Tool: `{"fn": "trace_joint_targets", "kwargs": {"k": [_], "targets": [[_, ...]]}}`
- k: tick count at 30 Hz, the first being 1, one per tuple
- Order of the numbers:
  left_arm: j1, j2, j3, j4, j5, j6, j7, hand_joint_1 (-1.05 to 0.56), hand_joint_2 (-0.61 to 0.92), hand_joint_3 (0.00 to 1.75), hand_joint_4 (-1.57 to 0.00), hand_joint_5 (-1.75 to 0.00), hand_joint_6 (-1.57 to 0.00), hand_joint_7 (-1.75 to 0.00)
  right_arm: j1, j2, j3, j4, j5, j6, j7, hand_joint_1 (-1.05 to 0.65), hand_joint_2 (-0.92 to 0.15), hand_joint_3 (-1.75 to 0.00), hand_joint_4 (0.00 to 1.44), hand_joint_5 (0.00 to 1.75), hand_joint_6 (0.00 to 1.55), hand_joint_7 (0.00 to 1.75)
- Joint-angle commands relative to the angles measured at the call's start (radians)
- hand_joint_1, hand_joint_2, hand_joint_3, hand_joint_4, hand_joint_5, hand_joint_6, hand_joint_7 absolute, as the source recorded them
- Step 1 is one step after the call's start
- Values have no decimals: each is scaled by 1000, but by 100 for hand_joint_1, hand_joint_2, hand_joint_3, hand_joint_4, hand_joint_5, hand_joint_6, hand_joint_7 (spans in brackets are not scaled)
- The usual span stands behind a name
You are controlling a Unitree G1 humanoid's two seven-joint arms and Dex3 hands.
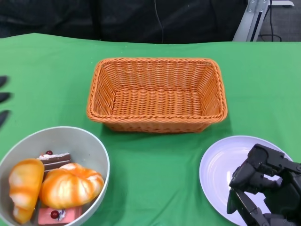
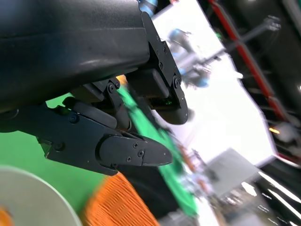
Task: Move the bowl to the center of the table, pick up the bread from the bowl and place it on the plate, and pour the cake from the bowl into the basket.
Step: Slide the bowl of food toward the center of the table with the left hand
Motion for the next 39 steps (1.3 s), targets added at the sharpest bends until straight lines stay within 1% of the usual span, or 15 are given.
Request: {"fn": "trace_joint_targets", "kwargs": {"k": [1,3,6,9,10,12,14,16,18,21,24,28,33,37,39], "targets": [[-30,55,22,141,21,-24,23,-61,92,33,-72,-10,-72,0,-2,0,-2,6,-3,-12,-3,-19,-42,-111,80,156,74,132],[-40,71,20,199,29,-30,29,-61,92,35,-69,-7,-67,0,-3,1,-1,10,-5,-16,-3,-20,-42,-111,80,157,74,133],[-35,94,0,241,81,36,67,-62,92,39,-63,-3,-58,0,-8,1,3,15,-5,-15,-1,-21,-42,-110,80,157,74,133],[-10,108,-25,191,116,210,86,-63,92,46,-54,0,-48,0,-12,5,9,17,-13,-15,-9,-22,-43,-108,80,157,74,132],[-4,111,-30,174,118,268,84,-63,92,49,-47,0,-42,0,-14,7,11,18,-15,-17,-11,-21,-43,-108,80,156,74,131],[6,113,-36,137,110,381,75,-63,92,51,-40,0,-38,0,-17,7,13,20,-17,-19,-10,-20,-43,-109,80,156,74,130],[14,130,-51,108,113,485,51,-61,92,57,-34,0,-31,0,-19,9,15,21,-21,-20,-11,-20,-42,-113,80,156,75,130],[21,145,-65,83,111,566,27,-63,92,62,-27,0,-24,0,-21,11,16,21,-27,-18,-14,-19,-40,-115,81,156,75,129],[25,148,-69,63,106,607,18,-63,92,63,-25,0,-23,0,-22,11,16,21,-30,-17,-16,-19,-40,-116,81,156,75,129],[33,159,-87,16,83,754,-34,-60,92,68,-17,0,-19,0,-26,13,18,26,-26,-23,-12,-19,-41,-114,80,155,75,129],[41,133,-73,-40,49,870,-23,-58,92,69,-19,-2,-22,-1,-26,13,18,28,-30,-27,-14,-19,-42,-112,79,156,75,128],[58,121,-81,-112,42,1002,-2,-60,92,67,-24,-4,-25,-2,-26,14,19,30,-36,-33,-14,-20,-43,-111,79,156,75,130],[64,93,-73,-200,30,1140,22,-61,92,66,-27,-4,-27,-3,-27,16,19,34,-33,-39,-13,-20,-43,-108,79,156,75,130],[80,91,-74,-255,15,1199,19,-61,92,66,-25,-3,-26,-1,-25,17,20,32,-26,-36,-13,-20,-44,-107,79,156,75,129],[87,79,-69,-286,4,1226,26,-60,92,67,-24,-2,-26,-1,-26,17,20,33,-31,-36,-14,-22,-45,-104,79,156,75,129]]}}
